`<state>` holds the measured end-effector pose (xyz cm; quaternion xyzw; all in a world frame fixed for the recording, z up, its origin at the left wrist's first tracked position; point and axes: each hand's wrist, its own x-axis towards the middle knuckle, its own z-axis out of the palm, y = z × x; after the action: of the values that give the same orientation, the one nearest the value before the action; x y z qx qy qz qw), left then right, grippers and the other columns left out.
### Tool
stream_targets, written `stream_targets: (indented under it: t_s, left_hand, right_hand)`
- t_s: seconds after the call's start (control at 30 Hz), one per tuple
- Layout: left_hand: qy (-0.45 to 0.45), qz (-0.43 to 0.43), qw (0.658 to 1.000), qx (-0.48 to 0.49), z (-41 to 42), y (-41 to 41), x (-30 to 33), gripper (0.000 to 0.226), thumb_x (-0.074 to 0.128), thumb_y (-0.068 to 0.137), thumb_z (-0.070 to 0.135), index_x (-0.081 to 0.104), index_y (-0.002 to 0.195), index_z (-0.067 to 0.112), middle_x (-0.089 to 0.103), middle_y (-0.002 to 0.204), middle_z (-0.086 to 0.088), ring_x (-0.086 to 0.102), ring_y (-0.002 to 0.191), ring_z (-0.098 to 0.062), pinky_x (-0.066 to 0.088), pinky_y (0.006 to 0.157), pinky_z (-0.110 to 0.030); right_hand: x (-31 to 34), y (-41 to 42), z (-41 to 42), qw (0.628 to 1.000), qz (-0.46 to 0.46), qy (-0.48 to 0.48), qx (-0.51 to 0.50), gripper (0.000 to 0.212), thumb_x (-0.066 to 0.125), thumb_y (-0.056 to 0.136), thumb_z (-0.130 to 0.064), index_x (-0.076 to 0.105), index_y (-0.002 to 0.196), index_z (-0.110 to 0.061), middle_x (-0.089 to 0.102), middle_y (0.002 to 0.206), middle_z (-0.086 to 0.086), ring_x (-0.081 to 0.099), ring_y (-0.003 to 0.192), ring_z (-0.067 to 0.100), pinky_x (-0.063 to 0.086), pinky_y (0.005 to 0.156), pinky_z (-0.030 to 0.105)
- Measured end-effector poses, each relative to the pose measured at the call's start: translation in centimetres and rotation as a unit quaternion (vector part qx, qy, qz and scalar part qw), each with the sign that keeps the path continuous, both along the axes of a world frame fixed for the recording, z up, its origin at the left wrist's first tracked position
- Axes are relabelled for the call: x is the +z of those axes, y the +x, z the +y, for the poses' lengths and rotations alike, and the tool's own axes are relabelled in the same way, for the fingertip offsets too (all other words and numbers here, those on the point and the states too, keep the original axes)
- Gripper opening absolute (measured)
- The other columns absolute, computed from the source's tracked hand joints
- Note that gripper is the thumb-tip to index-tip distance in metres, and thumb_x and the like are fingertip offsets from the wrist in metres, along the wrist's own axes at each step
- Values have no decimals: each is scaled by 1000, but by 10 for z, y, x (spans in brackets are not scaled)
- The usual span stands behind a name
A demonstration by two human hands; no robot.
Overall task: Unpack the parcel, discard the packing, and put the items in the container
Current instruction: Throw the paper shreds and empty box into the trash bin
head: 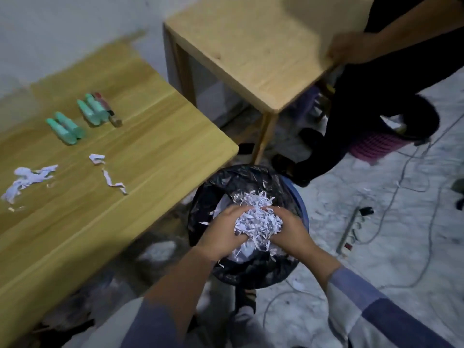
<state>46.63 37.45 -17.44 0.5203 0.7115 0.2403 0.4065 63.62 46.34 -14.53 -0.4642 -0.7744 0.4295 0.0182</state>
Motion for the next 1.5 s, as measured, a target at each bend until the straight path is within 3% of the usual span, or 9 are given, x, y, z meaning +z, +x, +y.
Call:
stream_targets:
  t_s: [0.17,0.3,0.43,0.53,0.63,0.87,1.17,1.37,1.5]
  left_hand:
    - [-36,6,999,-11,6,3,-122,68,73,77,20,46,140,22,50,136,-4,47,126,-20,35,100,-21]
    - [-72,28,997,-20,3,5,-205,76,76,69,25,48,138,14,54,133,-12,52,124,-29,43,104,-38]
    - [-147,62,985,-72,4,-1,-245,87,80,71,30,36,146,24,38,150,-7,38,137,-25,34,111,-36]
    - [-177,76,978,-84,-1,-4,-246,78,75,78,27,36,146,23,35,152,-6,33,139,-24,30,112,-34]
    - [-151,62,984,-65,-10,-4,-218,68,73,79,20,44,141,18,47,143,-7,41,133,-25,33,109,-31]
    - [-116,66,989,-70,-8,-14,-72,51,62,90,27,46,138,25,49,142,0,46,130,-20,39,107,-35]
    - [-49,97,990,-94,-44,-39,118,43,57,93,27,50,135,21,55,136,1,52,123,-16,41,99,-27]
    - [1,122,993,8,-104,-106,178,38,61,90,23,57,128,18,62,126,-2,57,116,-19,43,96,-26]
    - [8,141,986,89,-156,-157,193,39,60,90,25,56,129,20,60,130,1,56,117,-17,43,102,-31]
  right_hand:
    - [-123,2,13,998,2,-63,7,51,77,72,-13,62,121,-15,65,119,7,60,111,20,37,87,12]
    - [-213,4,11,994,-27,-107,-2,63,78,70,-11,55,128,-15,61,125,7,57,117,21,40,94,20]
    - [-258,5,10,982,-82,-171,24,82,80,71,-11,38,142,-16,52,127,1,50,115,14,36,87,14]
    - [-261,2,6,978,-131,-159,37,72,72,79,-13,39,142,-19,52,137,6,55,115,21,41,92,21]
    - [-233,-2,-1,980,-147,-131,27,63,65,80,-10,45,138,-20,53,139,7,56,120,26,41,101,27]
    - [-84,-8,-18,985,-149,-82,42,56,64,83,-13,47,136,-21,56,135,9,55,121,27,45,100,35]
    - [121,-55,-50,991,-111,45,58,49,62,86,-18,49,133,-18,60,129,6,56,118,22,43,92,26]
    - [180,-124,-89,986,-74,104,103,46,61,87,-28,51,131,-18,64,119,9,59,110,24,45,88,29]
    - [190,-172,-118,981,-57,108,152,46,60,89,-31,49,133,-22,60,126,10,58,112,24,45,82,28]
